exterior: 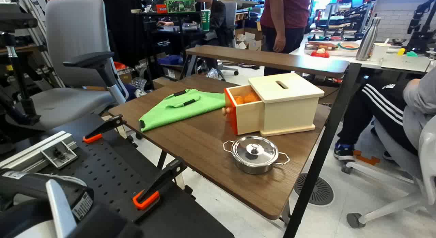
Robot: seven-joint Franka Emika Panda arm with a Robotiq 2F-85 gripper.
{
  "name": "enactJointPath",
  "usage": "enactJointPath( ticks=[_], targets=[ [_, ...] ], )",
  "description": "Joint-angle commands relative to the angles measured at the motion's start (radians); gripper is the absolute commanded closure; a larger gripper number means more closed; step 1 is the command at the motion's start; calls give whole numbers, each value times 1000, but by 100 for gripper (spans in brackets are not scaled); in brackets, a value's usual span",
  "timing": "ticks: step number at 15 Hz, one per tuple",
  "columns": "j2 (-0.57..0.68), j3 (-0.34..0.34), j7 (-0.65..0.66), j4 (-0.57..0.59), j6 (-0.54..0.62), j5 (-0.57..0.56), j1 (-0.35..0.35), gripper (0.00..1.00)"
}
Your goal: Close the red drawer.
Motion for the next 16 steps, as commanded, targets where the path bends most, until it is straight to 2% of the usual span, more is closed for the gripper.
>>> enactJointPath(
  ticks=[1,7,9,13,16],
  targets=[
    [1,-14,9,2,-5,-9,16,0],
    [13,-11,12,0,0,-11,17,0],
    [32,-12,43,-12,39,10,18,0],
    [135,-3,134,-13,93,46,12,0],
    [243,2,220,-9,181,77,9,0]
  ],
)
